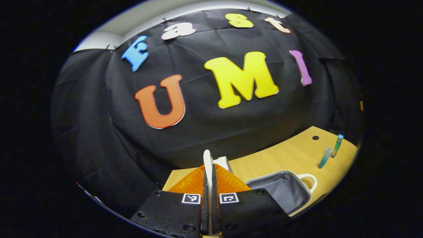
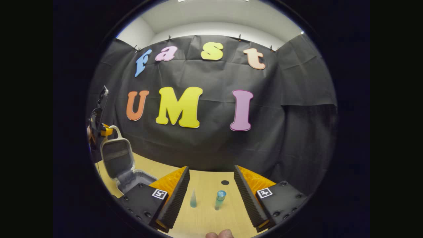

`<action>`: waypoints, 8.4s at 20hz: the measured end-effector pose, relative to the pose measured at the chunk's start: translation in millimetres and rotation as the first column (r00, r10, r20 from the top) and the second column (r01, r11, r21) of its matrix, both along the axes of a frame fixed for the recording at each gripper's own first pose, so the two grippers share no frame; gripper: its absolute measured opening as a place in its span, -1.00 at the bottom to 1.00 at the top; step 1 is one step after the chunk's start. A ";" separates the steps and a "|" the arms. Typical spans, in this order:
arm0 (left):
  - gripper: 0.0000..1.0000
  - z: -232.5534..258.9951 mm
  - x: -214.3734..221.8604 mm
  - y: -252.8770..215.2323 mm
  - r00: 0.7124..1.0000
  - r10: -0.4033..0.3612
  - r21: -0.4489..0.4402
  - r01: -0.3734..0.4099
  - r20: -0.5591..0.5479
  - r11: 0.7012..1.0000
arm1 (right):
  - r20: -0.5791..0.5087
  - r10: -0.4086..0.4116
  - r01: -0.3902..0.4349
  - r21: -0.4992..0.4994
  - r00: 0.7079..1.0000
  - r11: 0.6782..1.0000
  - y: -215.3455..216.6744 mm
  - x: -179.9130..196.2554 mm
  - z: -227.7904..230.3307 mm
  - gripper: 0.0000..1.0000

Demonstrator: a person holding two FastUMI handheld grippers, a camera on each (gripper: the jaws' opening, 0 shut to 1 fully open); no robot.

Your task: First open the suitcase, pack the skin care products into it, and then close the suitcase.

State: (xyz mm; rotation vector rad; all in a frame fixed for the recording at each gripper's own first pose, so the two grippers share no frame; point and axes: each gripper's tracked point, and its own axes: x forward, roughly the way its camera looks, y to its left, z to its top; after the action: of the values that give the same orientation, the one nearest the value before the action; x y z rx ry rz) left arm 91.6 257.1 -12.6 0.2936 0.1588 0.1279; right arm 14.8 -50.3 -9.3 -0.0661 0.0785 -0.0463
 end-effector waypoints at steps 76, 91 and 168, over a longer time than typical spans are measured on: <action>-0.03 -275.0 96.1 -468.0 0.875 -0.303 -0.325 0.181 -0.378 0.928 | -0.407 0.153 -0.114 0.119 0.901 0.986 -109.4 86.6 -240.4 0.59; -0.18 -180.6 -3.5 -309.5 0.929 -0.121 -0.352 -0.011 -0.350 0.936 | -0.483 0.129 -0.056 0.163 0.866 0.985 -72.8 158.2 -315.3 0.00; 0.99 -119.4 -131.1 44.4 0.960 0.118 -0.494 -0.233 -0.253 0.838 | -0.394 0.295 -0.243 0.177 0.870 0.954 227.8 51.1 -93.8 0.49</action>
State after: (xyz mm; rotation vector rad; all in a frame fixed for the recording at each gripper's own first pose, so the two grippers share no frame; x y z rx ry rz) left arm -39.4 301.5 -132.0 -0.2563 0.4269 0.2320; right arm 65.9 177.4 -103.1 0.0380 0.5016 0.2563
